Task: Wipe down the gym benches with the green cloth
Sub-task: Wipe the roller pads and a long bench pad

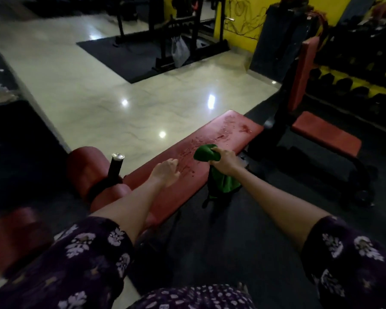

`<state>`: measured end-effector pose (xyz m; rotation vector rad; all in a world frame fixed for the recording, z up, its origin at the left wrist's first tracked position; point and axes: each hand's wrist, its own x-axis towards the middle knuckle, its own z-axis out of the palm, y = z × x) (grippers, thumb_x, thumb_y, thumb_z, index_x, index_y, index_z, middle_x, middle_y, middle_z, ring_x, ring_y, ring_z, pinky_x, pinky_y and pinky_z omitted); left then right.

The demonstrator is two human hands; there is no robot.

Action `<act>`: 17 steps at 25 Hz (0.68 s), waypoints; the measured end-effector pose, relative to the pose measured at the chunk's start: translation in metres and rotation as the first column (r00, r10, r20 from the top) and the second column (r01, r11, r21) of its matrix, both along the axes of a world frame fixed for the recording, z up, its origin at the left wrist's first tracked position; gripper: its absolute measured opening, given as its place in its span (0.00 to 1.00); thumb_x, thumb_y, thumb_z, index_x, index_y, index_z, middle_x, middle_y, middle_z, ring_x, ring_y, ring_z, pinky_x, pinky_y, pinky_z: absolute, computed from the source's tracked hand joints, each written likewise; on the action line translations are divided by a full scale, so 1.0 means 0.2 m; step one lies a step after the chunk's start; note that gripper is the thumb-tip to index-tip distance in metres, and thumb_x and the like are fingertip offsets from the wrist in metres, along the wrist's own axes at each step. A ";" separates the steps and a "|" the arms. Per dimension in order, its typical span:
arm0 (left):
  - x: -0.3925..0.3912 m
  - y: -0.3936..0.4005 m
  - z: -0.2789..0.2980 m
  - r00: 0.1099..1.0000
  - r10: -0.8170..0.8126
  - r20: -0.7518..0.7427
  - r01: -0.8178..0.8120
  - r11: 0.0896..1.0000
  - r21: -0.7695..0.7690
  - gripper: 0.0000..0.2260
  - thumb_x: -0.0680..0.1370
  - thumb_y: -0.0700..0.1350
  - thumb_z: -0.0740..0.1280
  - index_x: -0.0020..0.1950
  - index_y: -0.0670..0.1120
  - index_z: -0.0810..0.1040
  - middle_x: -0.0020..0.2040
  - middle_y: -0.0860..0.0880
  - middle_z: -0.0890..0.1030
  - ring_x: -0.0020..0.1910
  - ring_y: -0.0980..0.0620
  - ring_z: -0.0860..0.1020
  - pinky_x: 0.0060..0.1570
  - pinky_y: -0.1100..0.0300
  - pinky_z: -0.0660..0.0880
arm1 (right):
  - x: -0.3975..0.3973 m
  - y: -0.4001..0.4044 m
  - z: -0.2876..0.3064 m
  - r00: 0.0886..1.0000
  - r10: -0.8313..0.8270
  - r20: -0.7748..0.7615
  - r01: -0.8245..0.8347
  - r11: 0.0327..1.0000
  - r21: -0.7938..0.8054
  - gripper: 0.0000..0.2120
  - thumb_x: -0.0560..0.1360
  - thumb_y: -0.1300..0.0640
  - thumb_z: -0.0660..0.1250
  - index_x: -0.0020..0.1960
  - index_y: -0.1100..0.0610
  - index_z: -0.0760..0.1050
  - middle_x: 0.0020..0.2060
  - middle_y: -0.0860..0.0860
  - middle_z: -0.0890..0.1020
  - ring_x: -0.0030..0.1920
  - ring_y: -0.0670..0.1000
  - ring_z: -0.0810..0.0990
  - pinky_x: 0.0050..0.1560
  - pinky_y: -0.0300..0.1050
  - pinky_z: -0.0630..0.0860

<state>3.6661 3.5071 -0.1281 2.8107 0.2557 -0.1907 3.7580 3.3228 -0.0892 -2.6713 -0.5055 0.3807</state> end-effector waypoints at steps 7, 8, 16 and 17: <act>0.15 -0.14 -0.09 0.944 0.329 0.007 -0.328 0.942 -0.067 0.15 0.78 0.45 0.61 0.63 0.41 0.71 0.64 0.42 0.74 0.62 0.44 0.73 0.60 0.53 0.70 | 0.42 0.07 -0.05 0.918 0.396 -0.027 -0.396 0.918 -0.033 0.28 0.75 0.53 0.68 0.73 0.52 0.64 0.65 0.57 0.75 0.62 0.60 0.74 0.61 0.56 0.74; 0.15 -0.17 -0.09 0.923 0.384 0.012 -0.381 0.920 -0.095 0.15 0.78 0.44 0.62 0.63 0.41 0.71 0.65 0.42 0.73 0.62 0.44 0.73 0.61 0.53 0.69 | 0.47 0.07 -0.04 0.891 0.452 -0.034 -0.453 0.890 -0.041 0.28 0.75 0.53 0.68 0.73 0.53 0.64 0.65 0.58 0.74 0.62 0.60 0.74 0.61 0.56 0.74; -0.07 -0.43 -0.27 0.657 0.744 -0.122 -0.753 0.638 -0.163 0.17 0.78 0.45 0.61 0.66 0.42 0.70 0.66 0.44 0.72 0.63 0.45 0.72 0.60 0.56 0.68 | 0.55 0.25 -0.16 0.619 0.780 -0.092 -0.785 0.617 -0.058 0.27 0.76 0.53 0.67 0.73 0.54 0.63 0.64 0.59 0.75 0.60 0.59 0.75 0.56 0.52 0.76; -0.06 -0.43 -0.29 0.624 0.773 -0.118 -0.778 0.599 -0.188 0.18 0.78 0.45 0.61 0.67 0.42 0.69 0.67 0.44 0.72 0.63 0.45 0.72 0.60 0.56 0.68 | 0.55 0.29 -0.20 0.595 0.798 -0.094 -0.804 0.592 -0.059 0.27 0.76 0.52 0.67 0.73 0.54 0.64 0.64 0.58 0.75 0.61 0.59 0.75 0.56 0.52 0.75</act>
